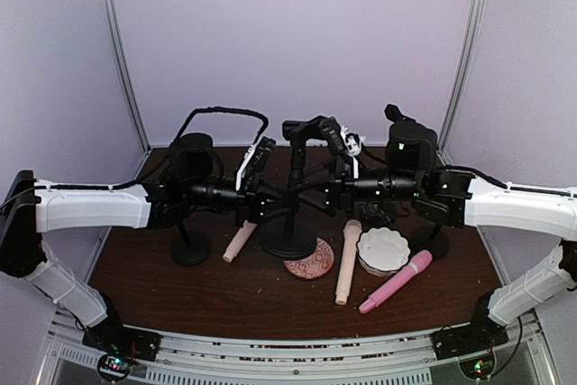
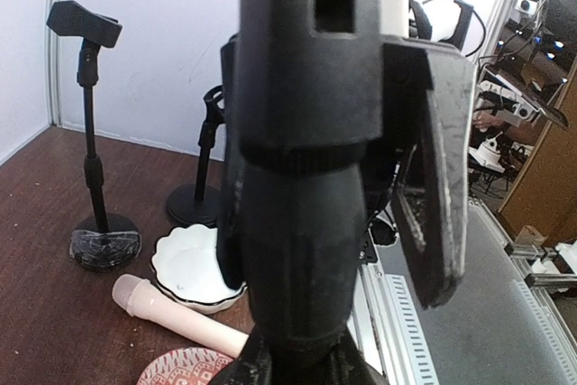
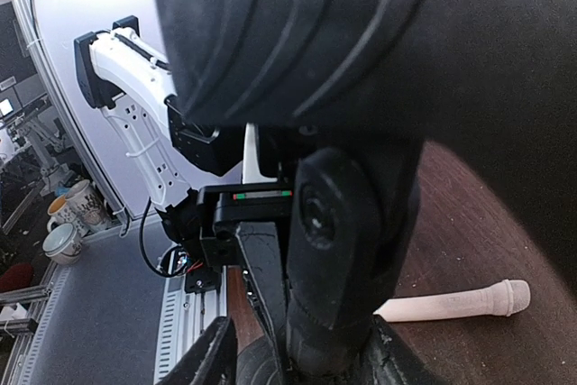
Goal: Attach the microphones to the stand
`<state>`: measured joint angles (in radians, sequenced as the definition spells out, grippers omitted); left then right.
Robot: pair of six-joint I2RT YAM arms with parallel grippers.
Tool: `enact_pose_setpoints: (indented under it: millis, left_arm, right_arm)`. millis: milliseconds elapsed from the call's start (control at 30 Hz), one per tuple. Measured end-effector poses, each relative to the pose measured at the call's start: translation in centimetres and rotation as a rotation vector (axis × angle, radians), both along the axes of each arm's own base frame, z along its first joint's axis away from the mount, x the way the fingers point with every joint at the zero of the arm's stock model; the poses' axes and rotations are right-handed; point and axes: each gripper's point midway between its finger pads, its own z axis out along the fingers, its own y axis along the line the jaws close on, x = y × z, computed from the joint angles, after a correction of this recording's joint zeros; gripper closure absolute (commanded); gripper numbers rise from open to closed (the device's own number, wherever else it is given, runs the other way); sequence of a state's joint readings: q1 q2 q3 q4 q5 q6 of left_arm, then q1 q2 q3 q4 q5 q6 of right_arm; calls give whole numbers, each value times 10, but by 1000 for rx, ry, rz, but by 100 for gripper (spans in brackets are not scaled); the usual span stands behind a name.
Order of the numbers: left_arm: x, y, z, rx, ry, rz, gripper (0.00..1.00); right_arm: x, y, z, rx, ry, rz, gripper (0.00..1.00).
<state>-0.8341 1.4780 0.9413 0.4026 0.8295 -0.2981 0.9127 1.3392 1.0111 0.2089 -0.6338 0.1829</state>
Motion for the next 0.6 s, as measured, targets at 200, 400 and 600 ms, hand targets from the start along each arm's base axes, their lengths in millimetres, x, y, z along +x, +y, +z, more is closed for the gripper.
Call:
enact_pose_setpoints:
  millis: [200, 400, 600]
  left_arm:
    - [0, 0, 0, 0, 0, -2, 100]
    - [5, -1, -1, 10, -4, 31, 100]
    - [28, 0, -4, 45, -49, 226, 100]
  right_arm:
    - [1, 0, 4, 17, -6, -1, 65]
    - [9, -1, 3, 16, 11, -44, 93]
    - [28, 1, -1, -17, -19, -272, 100]
